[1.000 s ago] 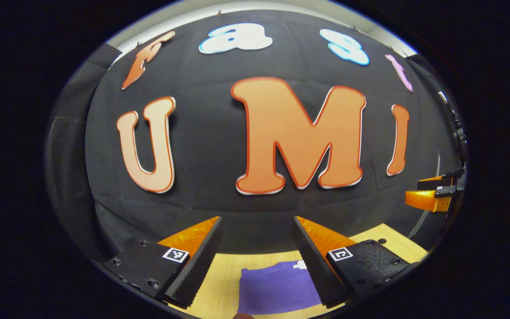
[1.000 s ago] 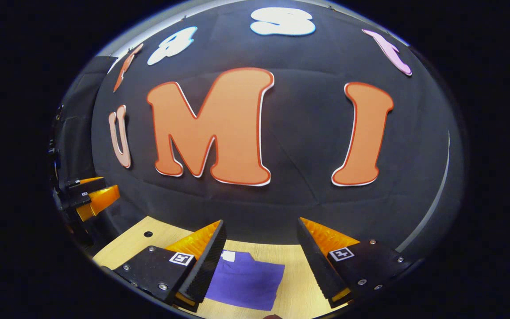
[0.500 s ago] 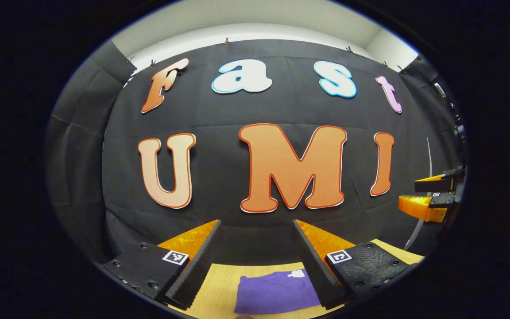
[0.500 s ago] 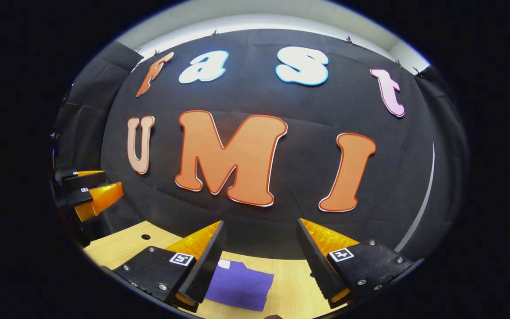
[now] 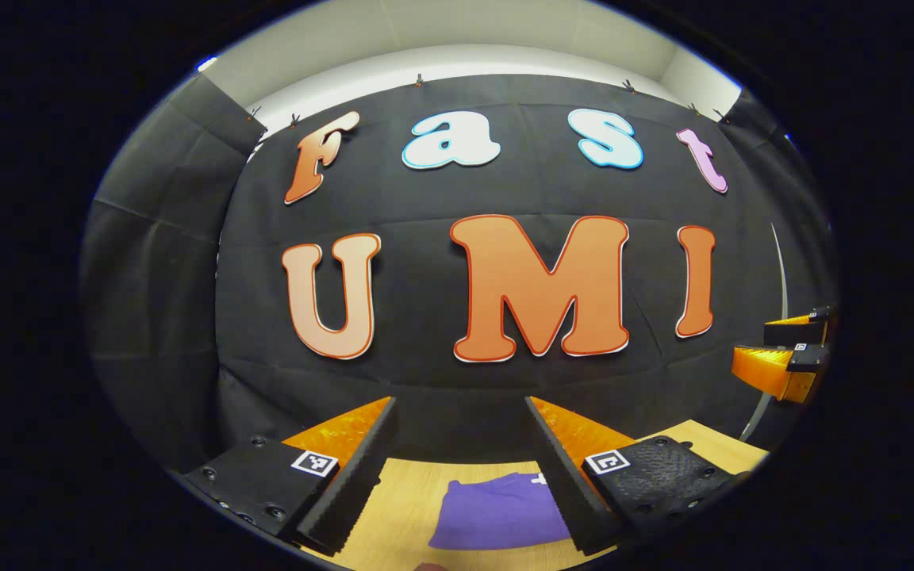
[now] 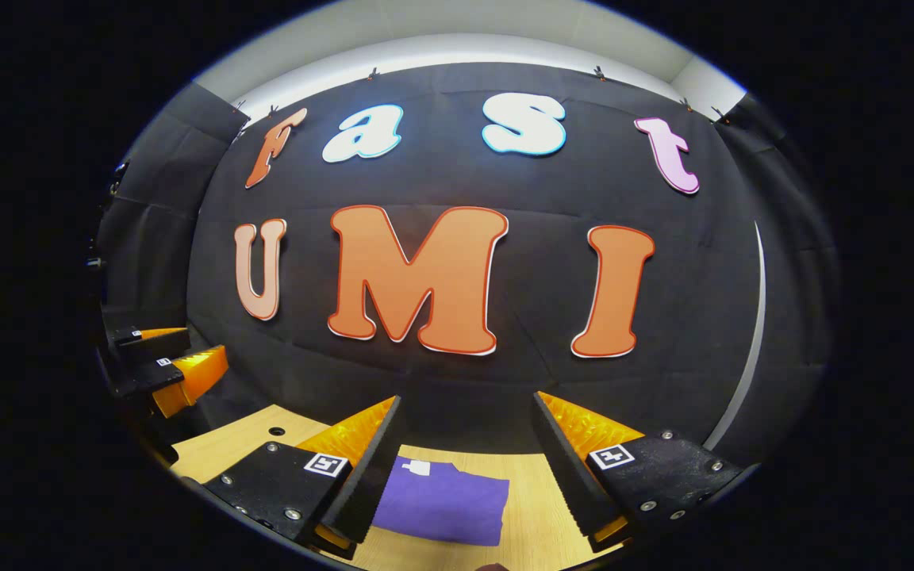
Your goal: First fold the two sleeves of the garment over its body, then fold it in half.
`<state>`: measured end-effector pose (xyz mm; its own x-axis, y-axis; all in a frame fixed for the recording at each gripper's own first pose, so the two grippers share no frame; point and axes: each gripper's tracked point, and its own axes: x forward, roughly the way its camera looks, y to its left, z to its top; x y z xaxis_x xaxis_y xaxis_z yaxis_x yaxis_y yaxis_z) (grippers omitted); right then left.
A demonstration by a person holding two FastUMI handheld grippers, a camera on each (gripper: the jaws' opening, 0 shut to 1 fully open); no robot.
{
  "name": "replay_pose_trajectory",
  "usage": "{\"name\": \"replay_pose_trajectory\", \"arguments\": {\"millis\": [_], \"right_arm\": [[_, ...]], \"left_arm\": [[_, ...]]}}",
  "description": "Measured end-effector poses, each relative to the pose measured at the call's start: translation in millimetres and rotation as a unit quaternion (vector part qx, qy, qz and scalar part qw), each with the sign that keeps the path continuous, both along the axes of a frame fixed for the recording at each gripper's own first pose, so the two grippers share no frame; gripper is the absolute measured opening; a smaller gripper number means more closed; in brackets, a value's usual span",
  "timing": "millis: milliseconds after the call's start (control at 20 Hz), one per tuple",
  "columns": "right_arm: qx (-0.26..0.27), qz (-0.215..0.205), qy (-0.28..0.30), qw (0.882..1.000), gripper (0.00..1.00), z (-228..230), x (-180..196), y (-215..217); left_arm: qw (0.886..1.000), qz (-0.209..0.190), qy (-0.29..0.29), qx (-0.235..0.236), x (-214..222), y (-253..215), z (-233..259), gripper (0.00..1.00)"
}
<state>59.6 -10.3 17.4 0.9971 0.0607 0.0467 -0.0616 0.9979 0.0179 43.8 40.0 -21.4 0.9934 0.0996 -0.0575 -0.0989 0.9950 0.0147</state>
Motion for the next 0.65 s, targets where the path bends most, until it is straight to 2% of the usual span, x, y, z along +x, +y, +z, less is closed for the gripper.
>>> {"name": "replay_pose_trajectory", "arguments": {"millis": [100, 150, 300, 400, 550, 650], "right_arm": [[-0.005, -0.003, 0.013, 1.000, 0.95, -14.0, -3.7, -2.9], [-0.001, -0.005, 0.022, 1.000, 0.95, -21.3, -5.3, -3.8], [0.024, -0.005, 0.037, 0.999, 0.95, -32.7, -7.8, -6.1], [0.029, -0.012, 0.042, 0.999, 0.95, -35.5, -5.1, -8.5], [0.024, -0.011, 0.053, 0.998, 0.95, -43.5, -4.6, -5.5], [0.027, -0.003, 0.056, 0.998, 0.95, -44.3, -7.3, -1.2]], "left_arm": [[1.000, 0.004, 0.013, 0.000, -6.1, -0.2, -11.6, 0.98], [0.999, 0.016, 0.036, 0.002, -10.8, 1.7, -26.0, 0.97], [0.998, 0.019, 0.067, -0.007, -17.8, -3.5, -52.3, 0.98], [0.997, 0.016, 0.074, -0.021, -20.5, -6.9, -56.8, 0.98], [0.995, 0.030, 0.095, -0.005, -24.1, -0.4, -64.6, 0.98], [0.995, 0.025, 0.100, -0.012, -24.8, -5.1, -68.9, 0.98]]}}
